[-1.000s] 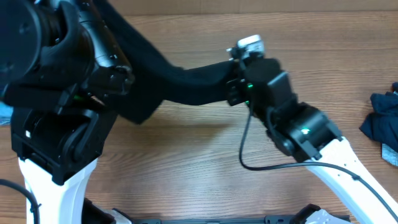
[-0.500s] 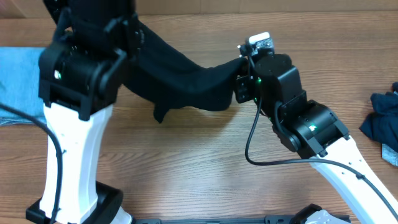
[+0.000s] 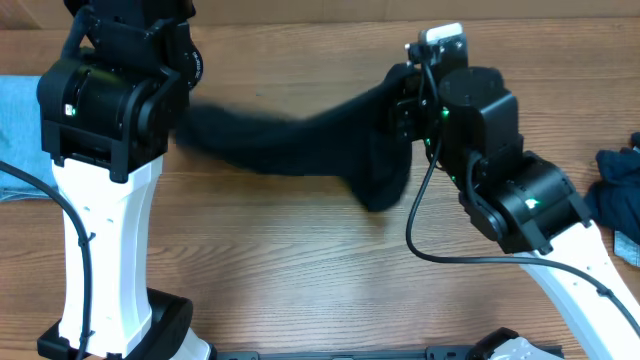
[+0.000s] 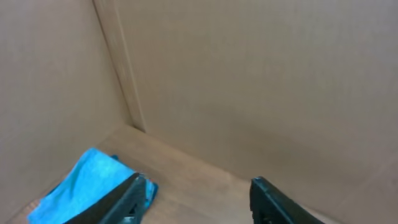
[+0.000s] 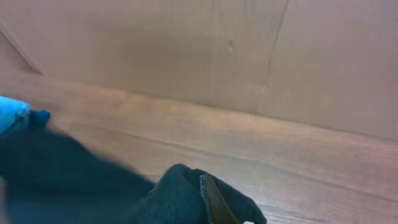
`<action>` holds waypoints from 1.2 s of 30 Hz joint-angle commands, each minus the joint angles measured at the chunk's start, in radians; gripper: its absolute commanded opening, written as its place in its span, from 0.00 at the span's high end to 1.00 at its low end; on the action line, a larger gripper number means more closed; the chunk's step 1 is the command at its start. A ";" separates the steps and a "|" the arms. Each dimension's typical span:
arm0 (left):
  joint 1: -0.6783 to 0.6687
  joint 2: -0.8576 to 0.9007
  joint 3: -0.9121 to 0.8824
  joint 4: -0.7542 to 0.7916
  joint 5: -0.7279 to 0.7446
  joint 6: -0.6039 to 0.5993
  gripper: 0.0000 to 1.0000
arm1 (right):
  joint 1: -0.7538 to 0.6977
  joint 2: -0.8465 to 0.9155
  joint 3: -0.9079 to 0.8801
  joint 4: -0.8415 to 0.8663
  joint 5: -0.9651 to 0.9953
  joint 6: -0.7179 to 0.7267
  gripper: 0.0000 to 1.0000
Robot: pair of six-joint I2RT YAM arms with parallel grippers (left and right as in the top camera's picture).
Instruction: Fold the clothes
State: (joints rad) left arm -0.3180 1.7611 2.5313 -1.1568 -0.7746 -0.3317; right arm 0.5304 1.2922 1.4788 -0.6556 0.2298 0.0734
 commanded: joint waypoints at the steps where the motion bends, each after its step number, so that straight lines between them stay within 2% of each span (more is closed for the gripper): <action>1: 0.011 0.002 0.016 -0.034 0.074 -0.013 0.41 | -0.003 -0.012 0.101 -0.001 -0.038 -0.019 0.96; 6: 0.011 0.005 0.016 -0.080 0.362 0.043 0.43 | -0.004 -0.012 0.135 -0.002 -0.033 -0.019 0.96; 11: 0.010 0.005 0.016 -0.142 0.746 0.231 0.43 | -0.004 -0.012 0.140 0.018 0.042 -0.048 0.96; 16: 0.010 0.011 0.015 -0.219 0.984 0.360 0.43 | -0.004 -0.012 0.140 0.048 0.077 -0.071 0.96; 26: 0.010 0.066 0.008 -0.279 1.033 0.364 0.44 | -0.008 -0.008 0.140 0.069 0.219 -0.071 0.96; 30: 0.000 0.103 0.008 -0.336 1.132 0.420 0.47 | -0.031 -0.006 0.140 0.101 0.282 -0.071 0.96; 33: -0.029 0.134 0.001 -0.382 1.134 0.462 0.49 | -0.060 -0.006 0.140 0.109 0.290 -0.070 0.96; 36: -0.085 0.148 -0.032 -0.385 1.122 0.492 0.45 | -0.104 -0.003 0.140 0.108 0.296 -0.064 0.96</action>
State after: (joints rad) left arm -0.3431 1.8870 2.5278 -1.5421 0.3099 0.0860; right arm 0.4675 1.2926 1.5822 -0.5621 0.4801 0.0029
